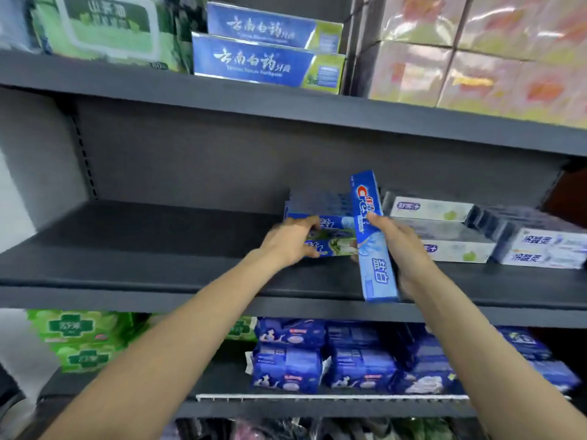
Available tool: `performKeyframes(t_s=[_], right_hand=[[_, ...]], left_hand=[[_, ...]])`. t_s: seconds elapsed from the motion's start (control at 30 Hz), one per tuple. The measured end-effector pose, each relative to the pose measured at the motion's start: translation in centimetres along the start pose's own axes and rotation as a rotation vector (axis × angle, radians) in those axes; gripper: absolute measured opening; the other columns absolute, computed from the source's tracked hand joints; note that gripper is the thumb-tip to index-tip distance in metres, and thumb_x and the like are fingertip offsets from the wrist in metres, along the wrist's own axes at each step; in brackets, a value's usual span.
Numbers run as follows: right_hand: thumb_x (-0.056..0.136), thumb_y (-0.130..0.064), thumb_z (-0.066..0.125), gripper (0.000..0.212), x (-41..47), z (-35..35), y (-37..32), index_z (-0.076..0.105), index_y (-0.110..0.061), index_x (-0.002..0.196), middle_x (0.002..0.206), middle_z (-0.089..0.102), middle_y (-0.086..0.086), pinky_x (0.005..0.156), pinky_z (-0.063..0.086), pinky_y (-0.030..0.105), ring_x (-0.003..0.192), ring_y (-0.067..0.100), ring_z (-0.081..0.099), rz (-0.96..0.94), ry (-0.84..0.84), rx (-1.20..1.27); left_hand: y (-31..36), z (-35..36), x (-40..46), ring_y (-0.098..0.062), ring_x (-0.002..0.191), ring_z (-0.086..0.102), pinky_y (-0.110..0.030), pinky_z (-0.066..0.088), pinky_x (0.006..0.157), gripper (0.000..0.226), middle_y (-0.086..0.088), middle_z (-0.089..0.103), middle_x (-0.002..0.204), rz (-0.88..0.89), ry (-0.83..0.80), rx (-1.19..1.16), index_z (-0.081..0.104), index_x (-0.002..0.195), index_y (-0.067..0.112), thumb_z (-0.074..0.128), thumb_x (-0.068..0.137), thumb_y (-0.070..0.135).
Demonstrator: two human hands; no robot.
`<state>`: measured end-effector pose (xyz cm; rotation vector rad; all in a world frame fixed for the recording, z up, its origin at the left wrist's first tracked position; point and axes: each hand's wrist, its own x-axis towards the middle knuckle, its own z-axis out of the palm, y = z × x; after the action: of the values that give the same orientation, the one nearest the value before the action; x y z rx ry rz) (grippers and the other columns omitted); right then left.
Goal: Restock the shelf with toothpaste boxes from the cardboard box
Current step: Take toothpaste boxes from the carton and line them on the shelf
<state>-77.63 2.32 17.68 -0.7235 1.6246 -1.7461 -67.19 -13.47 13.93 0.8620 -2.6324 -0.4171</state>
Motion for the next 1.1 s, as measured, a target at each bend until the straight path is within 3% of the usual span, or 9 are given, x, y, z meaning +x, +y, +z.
performKeyframes(t_s=[0.2, 0.33, 0.4, 0.5, 0.63, 0.77, 0.83, 0.93, 1.1], right_hand=[[0.090, -0.024, 0.059, 0.006, 3.0, -2.0, -0.7, 0.064, -0.021, 0.094, 0.083, 0.070, 0.003, 0.065, 0.051, 0.030, 0.065, 0.017, 0.064, -0.165, -0.032, -0.057], [0.089, -0.025, 0.062, 0.016, 4.8, -2.6, -1.0, 0.064, -0.021, 0.104, 0.088, 0.071, 0.002, 0.069, 0.054, 0.033, 0.066, 0.016, 0.067, -0.206, 0.000, -0.144], [0.087, -0.026, 0.064, 0.011, 5.7, -2.7, -1.2, 0.064, -0.029, 0.098, 0.087, 0.072, 0.000, 0.066, 0.054, 0.030, 0.063, 0.012, 0.068, -0.225, -0.024, -0.154], [0.086, -0.028, 0.065, 0.012, 6.8, -3.0, -1.5, 0.062, -0.038, 0.091, 0.085, 0.072, -0.005, 0.068, 0.054, 0.030, 0.068, 0.013, 0.069, -0.230, -0.103, -0.195], [0.089, -0.028, 0.062, 0.007, 8.2, -2.7, -1.3, 0.066, -0.028, 0.094, 0.077, 0.072, -0.009, 0.057, 0.049, 0.013, 0.061, 0.001, 0.066, -0.268, -0.183, -0.333], [0.090, -0.023, 0.061, 0.034, 9.7, -1.3, -1.8, 0.061, -0.019, 0.123, 0.117, 0.061, -0.005, 0.074, 0.038, 0.003, 0.110, 0.009, 0.056, -0.412, -0.323, -0.750], [0.092, -0.029, 0.058, 0.042, 10.3, -0.5, -2.1, 0.052, -0.027, 0.133, 0.132, 0.055, -0.001, 0.086, 0.037, 0.017, 0.122, 0.018, 0.051, -0.468, -0.344, -1.076], [0.096, -0.031, 0.050, 0.042, 10.5, 0.3, -2.0, 0.045, -0.036, 0.137, 0.133, 0.049, 0.002, 0.094, 0.040, 0.037, 0.121, 0.026, 0.048, -0.539, -0.320, -1.354], [0.097, -0.034, 0.045, 0.043, 10.7, 0.4, -0.7, 0.039, -0.040, 0.139, 0.139, 0.043, -0.003, 0.095, 0.040, 0.035, 0.126, 0.021, 0.044, -0.565, -0.276, -1.425]], left_hand=[[0.6, 2.5, 3.3, -0.023, 0.127, 0.041, -0.036, 0.039, 0.104, 0.060, -0.002, 0.038, 0.139, 0.061, -0.094, 0.048, 0.044, 0.138, 0.022, 0.069, 0.083, 0.025], [0.8, 3.6, 2.7, -0.021, 0.126, 0.033, -0.030, 0.027, 0.103, 0.059, -0.002, 0.036, 0.134, 0.189, 0.111, 0.287, 0.042, 0.140, 0.023, 0.063, 0.086, 0.036], [0.8, 3.8, 2.6, -0.021, 0.124, 0.032, -0.031, 0.027, 0.099, 0.062, -0.003, 0.035, 0.133, 0.108, 0.215, 0.347, 0.040, 0.137, 0.022, 0.064, 0.083, 0.043], [0.2, 3.8, 1.8, -0.023, 0.118, 0.036, -0.031, 0.033, 0.093, 0.063, -0.005, 0.037, 0.127, -0.131, 0.364, 0.175, 0.040, 0.128, 0.017, 0.071, 0.078, 0.039], [-1.3, 2.7, 0.8, -0.026, 0.110, 0.051, -0.030, 0.041, 0.096, 0.063, -0.013, 0.041, 0.125, -0.332, 0.446, -0.374, 0.043, 0.125, 0.006, 0.078, 0.074, 0.016], [-2.5, 1.7, 1.0, -0.028, 0.096, 0.062, -0.031, 0.048, 0.083, 0.025, -0.015, 0.063, 0.114, -0.477, 0.388, -0.705, 0.056, 0.114, 0.004, 0.060, 0.090, 0.010], [-2.5, 1.2, 0.8, -0.027, 0.091, 0.061, -0.029, 0.048, 0.075, 0.014, -0.020, 0.064, 0.108, -0.495, 0.366, -0.887, 0.057, 0.105, 0.007, 0.046, 0.097, 0.008], [-1.7, 0.4, 0.1, -0.023, 0.097, 0.059, -0.028, 0.048, 0.078, 0.026, -0.014, 0.061, 0.105, -0.481, 0.297, -0.978, 0.055, 0.117, 0.004, 0.042, 0.100, 0.019], [-1.4, -0.2, -0.1, -0.023, 0.098, 0.062, -0.035, 0.049, 0.091, 0.028, -0.008, 0.064, 0.110, -0.462, 0.271, -0.921, 0.056, 0.116, 0.015, 0.042, 0.099, 0.034]])
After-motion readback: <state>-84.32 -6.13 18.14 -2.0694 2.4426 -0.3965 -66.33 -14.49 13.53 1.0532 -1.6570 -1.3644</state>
